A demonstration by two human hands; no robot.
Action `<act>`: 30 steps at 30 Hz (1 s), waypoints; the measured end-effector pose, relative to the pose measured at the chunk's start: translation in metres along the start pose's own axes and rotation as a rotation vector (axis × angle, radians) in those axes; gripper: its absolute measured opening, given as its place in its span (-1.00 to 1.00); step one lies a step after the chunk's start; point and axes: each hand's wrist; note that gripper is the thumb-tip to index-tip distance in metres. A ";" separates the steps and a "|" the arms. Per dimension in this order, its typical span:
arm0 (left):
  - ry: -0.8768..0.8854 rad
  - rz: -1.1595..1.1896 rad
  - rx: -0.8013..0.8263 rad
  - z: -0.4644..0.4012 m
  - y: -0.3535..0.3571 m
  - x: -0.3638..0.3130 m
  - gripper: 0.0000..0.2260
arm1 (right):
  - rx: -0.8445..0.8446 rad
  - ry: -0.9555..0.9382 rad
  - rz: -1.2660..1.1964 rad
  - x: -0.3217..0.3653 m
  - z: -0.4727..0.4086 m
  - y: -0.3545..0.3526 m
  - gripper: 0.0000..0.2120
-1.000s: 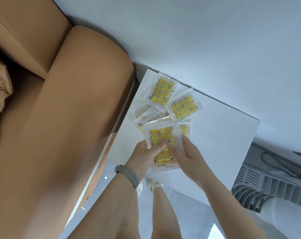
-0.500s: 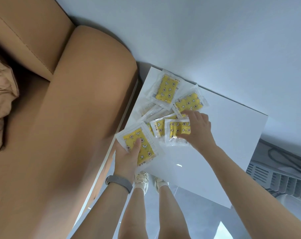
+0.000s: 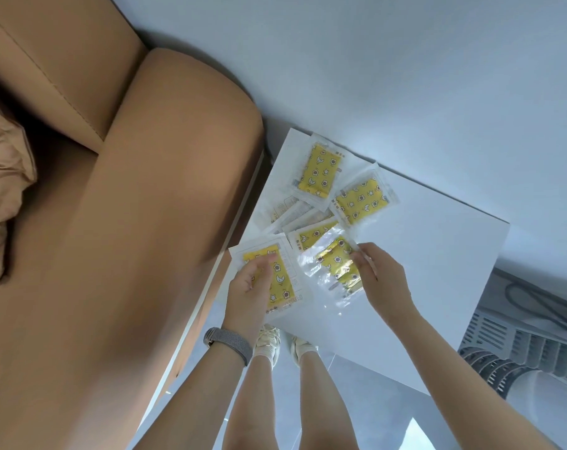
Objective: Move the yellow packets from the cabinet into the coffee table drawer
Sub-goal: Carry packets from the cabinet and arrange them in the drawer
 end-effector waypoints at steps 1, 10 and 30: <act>-0.015 0.002 0.005 -0.001 0.000 0.000 -0.83 | -0.021 0.088 -0.103 0.010 0.005 0.001 -0.83; -0.112 0.077 0.143 0.009 0.010 -0.015 -0.80 | 0.035 0.434 -0.824 0.084 0.020 0.035 -0.87; -0.147 0.207 -0.067 -0.005 -0.043 -0.001 -0.91 | 0.297 -0.265 0.668 0.009 -0.054 0.009 -0.10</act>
Point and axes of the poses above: each hand's wrist, its own z-axis away from the middle knuckle, its own y-axis out of the palm, x = y × z, and after that the axes turned 10 degrees about -y, right-handed
